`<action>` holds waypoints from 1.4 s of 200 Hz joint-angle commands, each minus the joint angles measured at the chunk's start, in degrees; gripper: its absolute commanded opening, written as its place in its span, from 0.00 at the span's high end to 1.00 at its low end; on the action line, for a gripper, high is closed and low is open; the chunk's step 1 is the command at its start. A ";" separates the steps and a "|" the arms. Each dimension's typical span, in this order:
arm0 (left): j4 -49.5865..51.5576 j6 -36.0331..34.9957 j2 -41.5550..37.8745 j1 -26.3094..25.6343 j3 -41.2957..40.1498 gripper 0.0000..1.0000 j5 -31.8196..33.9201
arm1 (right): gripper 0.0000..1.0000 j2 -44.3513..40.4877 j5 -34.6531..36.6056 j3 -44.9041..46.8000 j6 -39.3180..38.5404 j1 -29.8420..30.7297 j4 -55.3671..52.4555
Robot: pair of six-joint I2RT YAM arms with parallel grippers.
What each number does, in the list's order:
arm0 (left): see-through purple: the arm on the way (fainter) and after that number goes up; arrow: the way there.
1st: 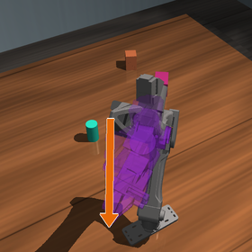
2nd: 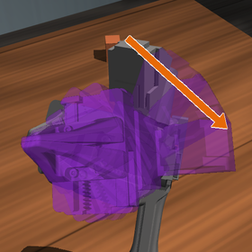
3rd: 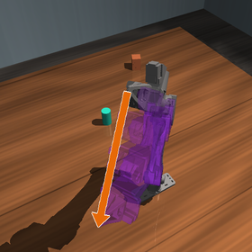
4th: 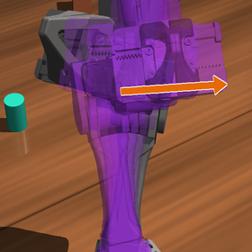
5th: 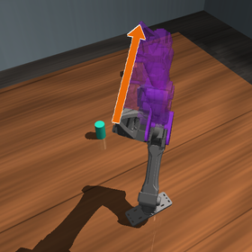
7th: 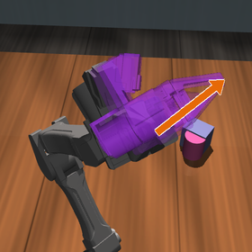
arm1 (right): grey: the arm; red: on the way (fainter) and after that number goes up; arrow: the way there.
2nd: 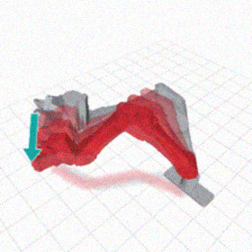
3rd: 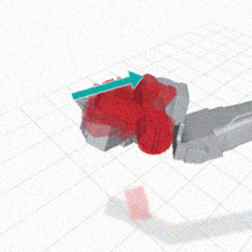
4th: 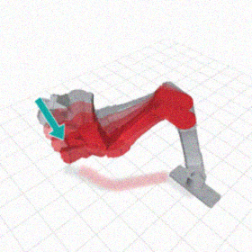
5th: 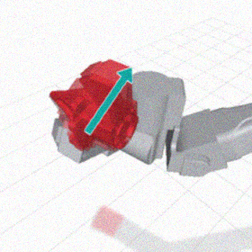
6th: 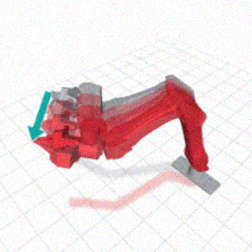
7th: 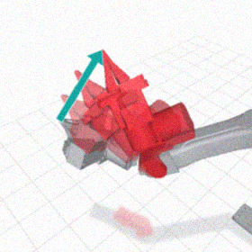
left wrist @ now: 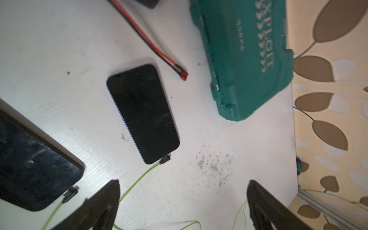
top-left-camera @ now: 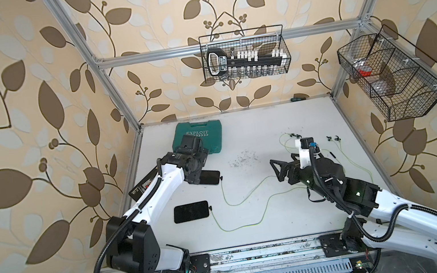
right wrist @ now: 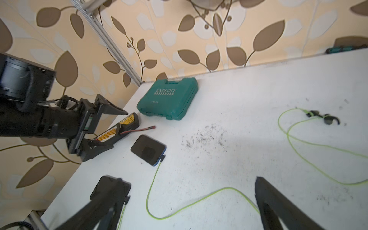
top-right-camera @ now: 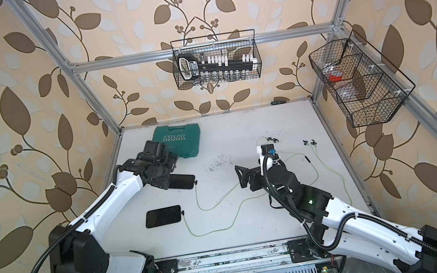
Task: Plug wired earphones into phones
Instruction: Place the phone at the center of the board, then reset both arms
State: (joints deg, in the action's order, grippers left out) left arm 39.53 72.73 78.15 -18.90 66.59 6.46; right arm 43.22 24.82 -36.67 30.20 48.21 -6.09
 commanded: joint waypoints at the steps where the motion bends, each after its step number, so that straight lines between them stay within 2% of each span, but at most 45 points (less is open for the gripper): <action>1: 6.74 -17.77 -6.49 0.35 1.68 0.01 5.49 | 0.00 -2.29 8.86 -0.05 -6.79 -0.12 3.01; 17: 1.70 -25.60 -11.43 0.35 -1.77 0.01 8.49 | 0.00 -2.79 15.13 0.05 -9.60 -0.13 3.65; 40: -2.63 -32.29 -17.05 0.42 -5.95 0.01 14.98 | 0.00 -2.71 20.10 3.17 -17.75 -0.21 9.55; 70: -12.38 -39.33 -20.82 0.43 -12.60 0.01 26.52 | 0.01 -1.15 18.95 9.64 -27.35 -2.30 23.98; 87: -16.78 -41.40 -20.13 0.70 -15.05 0.01 29.71 | 0.01 1.64 14.46 10.91 -27.10 -8.18 27.98; 109: -28.16 -50.34 -18.05 0.79 -18.93 0.01 28.63 | 0.01 5.02 8.96 11.69 -23.88 -19.01 30.57; 139: -40.22 -60.72 -14.08 1.60 -24.49 0.01 34.31 | 0.01 6.78 3.07 16.93 -22.28 -31.89 39.62; 160: -48.69 -64.67 -12.21 3.08 -29.62 0.01 31.59 | 0.01 10.58 1.88 20.44 -19.76 -36.62 46.40; 188: -58.35 -70.26 -10.19 4.67 -35.49 0.01 23.98 | 0.01 18.01 8.91 21.71 -26.10 -36.86 51.49; 197: -60.62 -71.36 -8.89 5.75 -36.51 0.01 21.69 | 0.01 19.73 9.18 21.97 -27.26 -37.13 52.90; 229: -65.78 -74.31 -1.80 9.35 -36.55 0.01 13.00 | 0.01 22.79 -0.14 23.71 -27.73 -41.47 58.16; 242: -64.86 -75.36 0.75 9.66 -35.07 0.01 12.56 | 0.01 25.08 -2.33 23.93 -26.25 -43.89 59.93; 267: -63.02 -75.92 1.24 10.01 -33.75 0.01 9.99 | 0.01 28.33 -10.67 23.01 -23.05 -47.91 60.08; 280: -64.98 -76.24 -0.15 10.07 -35.67 0.01 8.82 | 0.01 30.21 -11.48 22.97 -23.55 -48.03 61.36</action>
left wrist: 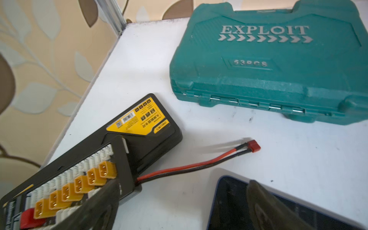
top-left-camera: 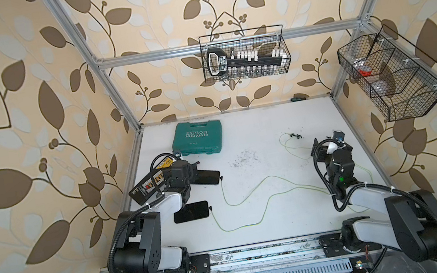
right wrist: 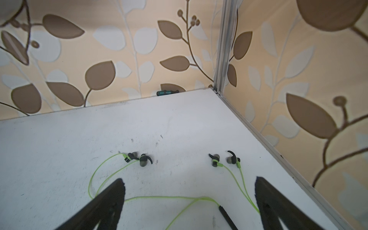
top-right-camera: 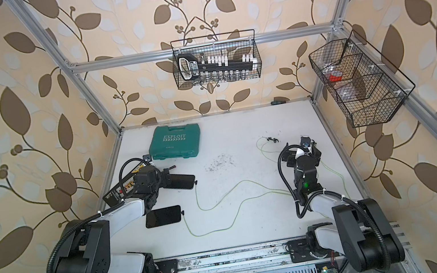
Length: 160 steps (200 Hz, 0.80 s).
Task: Plug wired earphones into phones
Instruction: Reset both arms
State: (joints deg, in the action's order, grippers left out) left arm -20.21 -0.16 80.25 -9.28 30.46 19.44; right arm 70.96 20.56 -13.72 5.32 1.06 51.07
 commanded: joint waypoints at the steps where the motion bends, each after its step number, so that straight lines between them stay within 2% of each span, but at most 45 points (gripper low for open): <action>1: -5.44 -3.39 -2.40 0.47 0.25 0.01 -4.24 | 0.01 2.54 -7.39 0.10 1.25 -0.88 4.39; 32: -9.94 -4.54 -6.01 0.49 -4.41 0.01 -8.37 | 0.01 5.39 -11.04 0.80 -0.04 -0.85 7.24; 50: -6.46 -3.23 -7.47 0.49 -3.69 0.01 -9.32 | 0.01 8.02 -12.61 0.25 -0.75 -0.59 8.24; 69: -4.63 -3.38 -9.30 0.08 -3.54 0.01 -13.33 | 0.01 10.46 -13.00 0.62 -1.53 -0.22 11.25; 90: -9.82 1.25 -9.66 0.13 -5.38 0.01 -13.04 | 0.01 15.09 -12.11 1.14 -1.92 0.30 16.04; 103: -10.07 -2.84 -9.10 0.14 -5.11 0.01 -14.97 | 0.01 15.79 -12.05 0.91 -2.14 0.43 16.47; 109: -7.75 -5.00 -8.62 0.12 -3.97 0.01 -14.11 | 0.01 14.67 -11.86 0.57 -1.82 0.39 13.98; 118: -4.52 -5.84 -7.62 0.13 -2.41 0.01 -10.91 | 0.01 15.35 -11.76 0.87 -1.96 0.48 15.73; 132: -6.45 -4.89 -5.86 0.33 -3.14 0.01 -6.34 | 0.01 15.12 -11.67 0.45 -1.81 0.48 14.30; 139: -7.34 -4.06 -5.17 1.12 -3.66 0.01 -6.03 | 0.00 15.37 -11.68 0.53 -1.88 0.49 14.86; 160: -8.51 -1.60 -2.72 4.85 -3.93 0.01 -10.57 | 0.00 15.36 -11.68 0.35 -1.81 0.50 14.56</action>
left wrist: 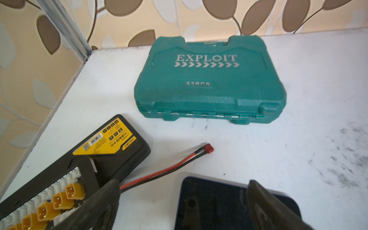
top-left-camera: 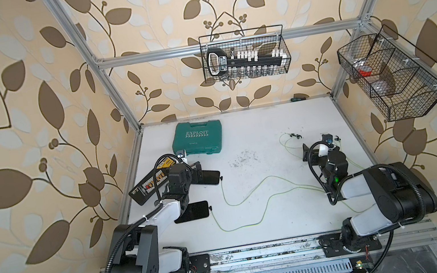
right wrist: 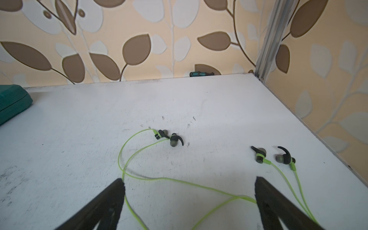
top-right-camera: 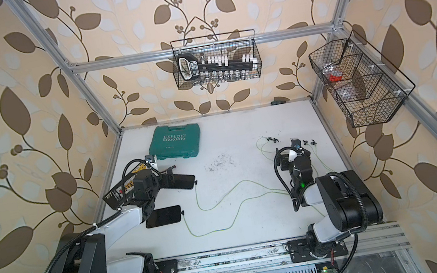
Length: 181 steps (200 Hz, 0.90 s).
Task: Plug wired earphones into phones
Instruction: Reset both arms
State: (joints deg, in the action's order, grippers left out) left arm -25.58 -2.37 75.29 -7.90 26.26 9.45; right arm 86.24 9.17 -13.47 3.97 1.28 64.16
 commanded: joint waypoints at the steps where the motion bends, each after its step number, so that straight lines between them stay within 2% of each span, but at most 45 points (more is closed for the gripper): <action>1: -3.36 0.74 2.50 3.67 0.27 0.01 -0.89 | 0.00 0.08 -0.29 0.11 -0.45 0.25 1.44; 39: -15.18 3.03 10.70 7.63 -2.72 0.01 -7.57 | 0.00 0.12 -0.29 0.03 -0.45 0.26 1.41; 181: -15.73 2.55 10.50 7.63 -3.51 0.01 -9.09 | 0.00 0.04 -0.47 0.03 -0.45 0.12 1.23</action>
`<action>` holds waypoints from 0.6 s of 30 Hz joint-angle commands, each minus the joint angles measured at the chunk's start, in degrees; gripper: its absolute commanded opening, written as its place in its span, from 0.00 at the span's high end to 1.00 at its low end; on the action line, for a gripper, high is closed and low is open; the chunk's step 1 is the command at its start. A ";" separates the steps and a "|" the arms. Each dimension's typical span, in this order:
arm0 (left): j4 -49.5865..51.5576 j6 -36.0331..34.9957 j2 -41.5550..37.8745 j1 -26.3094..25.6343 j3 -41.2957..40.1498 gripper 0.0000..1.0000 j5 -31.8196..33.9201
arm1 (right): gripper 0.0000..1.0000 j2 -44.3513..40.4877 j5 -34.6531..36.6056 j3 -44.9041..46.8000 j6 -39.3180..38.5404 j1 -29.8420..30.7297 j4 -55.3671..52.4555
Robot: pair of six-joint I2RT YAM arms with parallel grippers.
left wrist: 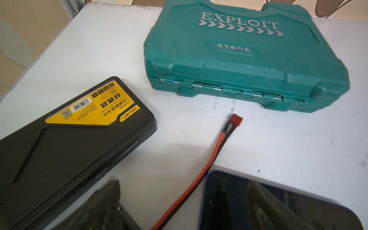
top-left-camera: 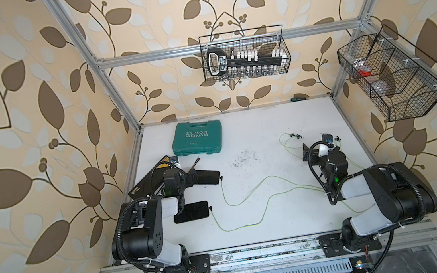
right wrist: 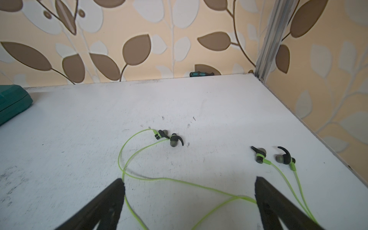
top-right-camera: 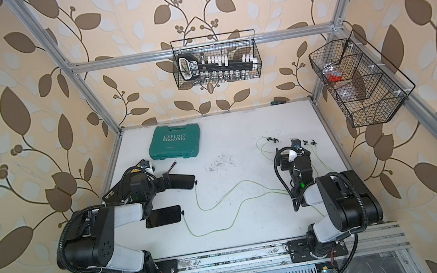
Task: Plug wired earphones into phones
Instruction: Reset both arms
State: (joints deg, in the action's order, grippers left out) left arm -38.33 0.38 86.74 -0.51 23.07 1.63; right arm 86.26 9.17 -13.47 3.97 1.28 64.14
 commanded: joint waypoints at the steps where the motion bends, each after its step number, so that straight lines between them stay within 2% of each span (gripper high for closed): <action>1: -2.98 -0.21 -0.96 0.25 -0.31 0.01 -1.27 | 0.00 0.03 -0.47 0.03 -0.45 0.08 1.30; 18: -2.98 -0.21 -0.96 0.20 -0.34 0.01 -1.27 | 0.00 -0.09 -1.62 -0.07 -0.19 -0.40 0.84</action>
